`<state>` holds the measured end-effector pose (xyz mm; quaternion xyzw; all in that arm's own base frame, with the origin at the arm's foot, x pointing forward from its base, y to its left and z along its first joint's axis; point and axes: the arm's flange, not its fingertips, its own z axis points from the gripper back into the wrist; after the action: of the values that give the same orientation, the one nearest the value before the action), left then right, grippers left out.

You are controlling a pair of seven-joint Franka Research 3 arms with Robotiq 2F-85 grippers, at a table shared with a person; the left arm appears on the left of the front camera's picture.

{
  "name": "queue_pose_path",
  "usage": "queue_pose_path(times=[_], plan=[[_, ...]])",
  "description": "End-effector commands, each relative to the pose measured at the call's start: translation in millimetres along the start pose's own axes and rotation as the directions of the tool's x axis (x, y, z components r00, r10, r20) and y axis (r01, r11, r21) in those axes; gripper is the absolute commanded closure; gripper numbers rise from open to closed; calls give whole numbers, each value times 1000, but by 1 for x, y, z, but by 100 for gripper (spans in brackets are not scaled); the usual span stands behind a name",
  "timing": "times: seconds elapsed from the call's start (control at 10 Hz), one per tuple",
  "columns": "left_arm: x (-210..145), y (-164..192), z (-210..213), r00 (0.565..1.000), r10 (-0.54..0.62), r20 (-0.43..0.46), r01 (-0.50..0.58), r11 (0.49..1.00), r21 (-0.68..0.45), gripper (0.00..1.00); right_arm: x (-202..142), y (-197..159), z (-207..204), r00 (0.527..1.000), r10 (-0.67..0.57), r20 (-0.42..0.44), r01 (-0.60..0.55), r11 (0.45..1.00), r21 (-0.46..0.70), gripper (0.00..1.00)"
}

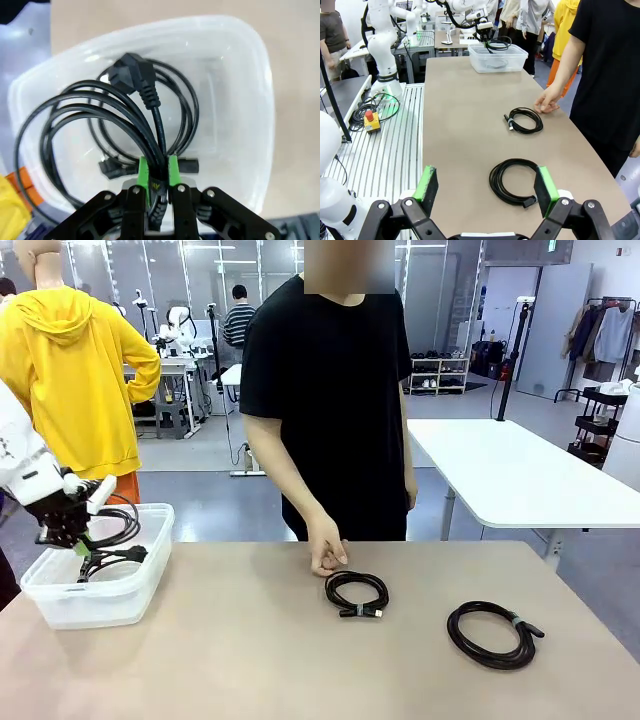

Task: Organize and store the cables.
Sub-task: Place the Power Cable into the Organizing box.

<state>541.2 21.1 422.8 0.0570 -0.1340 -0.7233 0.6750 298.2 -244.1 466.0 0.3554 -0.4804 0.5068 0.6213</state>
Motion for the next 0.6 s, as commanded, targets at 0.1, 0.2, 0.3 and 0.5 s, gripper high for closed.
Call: queue_pose_path(times=[0.1, 0.2, 0.3, 0.5], plan=[[10, 5, -24, 997, 46, 60, -45, 999, -16, 83, 0, 1, -1, 1000, 20, 14, -20, 1000, -1, 1], [12, 6, -26, 997, 49, 63, -48, 999, -17, 83, 0, 1, -1, 1000, 20, 14, -20, 1000, -1, 1], [13, 4, -26, 997, 54, 59, -53, 998, -23, 61, 0, 1, -1, 1000, 20, 14, -20, 1000, -1, 1], [16, 4, -17, 995, 68, 68, -68, 998, -13, 25, 0, 1, -1, 1000, 20, 14, -20, 1000, -1, 1]])
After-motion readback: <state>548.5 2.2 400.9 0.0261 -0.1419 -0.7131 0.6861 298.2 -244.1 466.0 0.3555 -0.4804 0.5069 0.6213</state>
